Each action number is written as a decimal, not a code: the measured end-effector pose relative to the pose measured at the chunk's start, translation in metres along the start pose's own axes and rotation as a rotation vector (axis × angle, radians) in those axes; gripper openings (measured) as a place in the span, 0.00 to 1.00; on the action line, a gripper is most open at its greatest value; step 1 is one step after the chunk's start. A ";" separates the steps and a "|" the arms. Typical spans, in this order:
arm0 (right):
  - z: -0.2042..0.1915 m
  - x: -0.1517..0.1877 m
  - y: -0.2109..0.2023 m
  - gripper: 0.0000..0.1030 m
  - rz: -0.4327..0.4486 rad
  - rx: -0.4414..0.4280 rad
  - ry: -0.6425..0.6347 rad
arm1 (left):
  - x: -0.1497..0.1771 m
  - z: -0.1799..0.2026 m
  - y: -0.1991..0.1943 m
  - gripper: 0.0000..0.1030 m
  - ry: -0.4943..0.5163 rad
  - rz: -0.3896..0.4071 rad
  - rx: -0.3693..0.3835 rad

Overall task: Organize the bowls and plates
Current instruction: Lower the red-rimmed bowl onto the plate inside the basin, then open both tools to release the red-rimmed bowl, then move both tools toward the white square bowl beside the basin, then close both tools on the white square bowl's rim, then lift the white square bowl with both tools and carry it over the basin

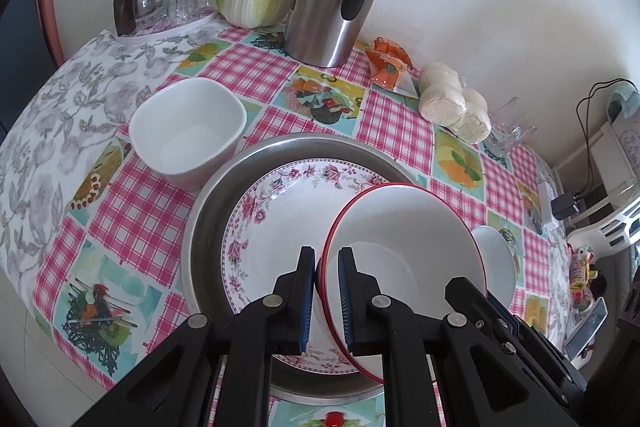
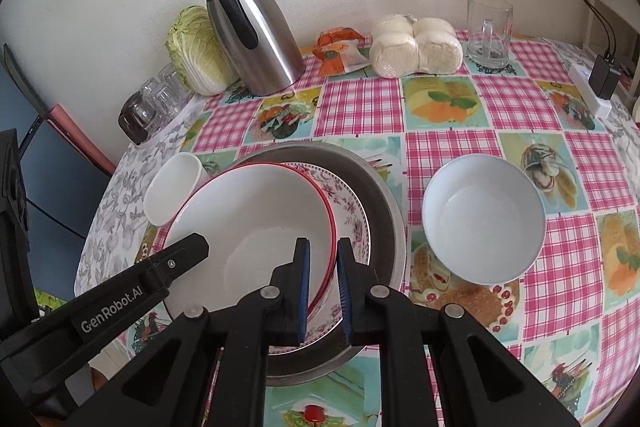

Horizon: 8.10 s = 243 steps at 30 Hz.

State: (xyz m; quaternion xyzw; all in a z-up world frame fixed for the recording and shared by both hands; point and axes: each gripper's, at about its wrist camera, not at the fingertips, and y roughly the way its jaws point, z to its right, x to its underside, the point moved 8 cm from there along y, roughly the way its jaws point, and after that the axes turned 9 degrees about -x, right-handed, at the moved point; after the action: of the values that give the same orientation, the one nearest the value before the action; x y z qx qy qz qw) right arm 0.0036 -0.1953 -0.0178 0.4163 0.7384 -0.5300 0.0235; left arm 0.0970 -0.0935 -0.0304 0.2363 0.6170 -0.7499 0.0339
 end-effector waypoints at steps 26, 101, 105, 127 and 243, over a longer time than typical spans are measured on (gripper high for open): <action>-0.010 -0.002 0.030 0.15 -0.020 -0.021 0.000 | -0.011 -0.018 0.028 0.13 -0.036 -0.047 -0.022; 0.008 -0.011 0.019 0.81 0.038 0.098 -0.038 | -0.020 -0.046 0.021 0.96 -0.067 -0.005 -0.207; 0.009 -0.011 0.019 0.81 0.038 0.101 -0.039 | -0.022 -0.048 0.020 0.99 -0.069 0.006 -0.225; 0.008 -0.015 0.011 0.95 0.107 0.142 -0.066 | -0.037 -0.062 0.018 1.00 -0.091 0.064 -0.269; -0.154 -0.046 0.124 0.14 -0.104 -0.041 -0.189 | -0.098 -0.174 0.040 0.16 -0.332 0.023 -0.001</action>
State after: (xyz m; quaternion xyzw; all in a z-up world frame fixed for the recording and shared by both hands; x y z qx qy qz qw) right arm 0.1756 -0.0872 -0.0227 0.3248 0.7642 -0.5523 0.0739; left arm 0.2522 0.0370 -0.0497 0.1164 0.6006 -0.7779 0.1439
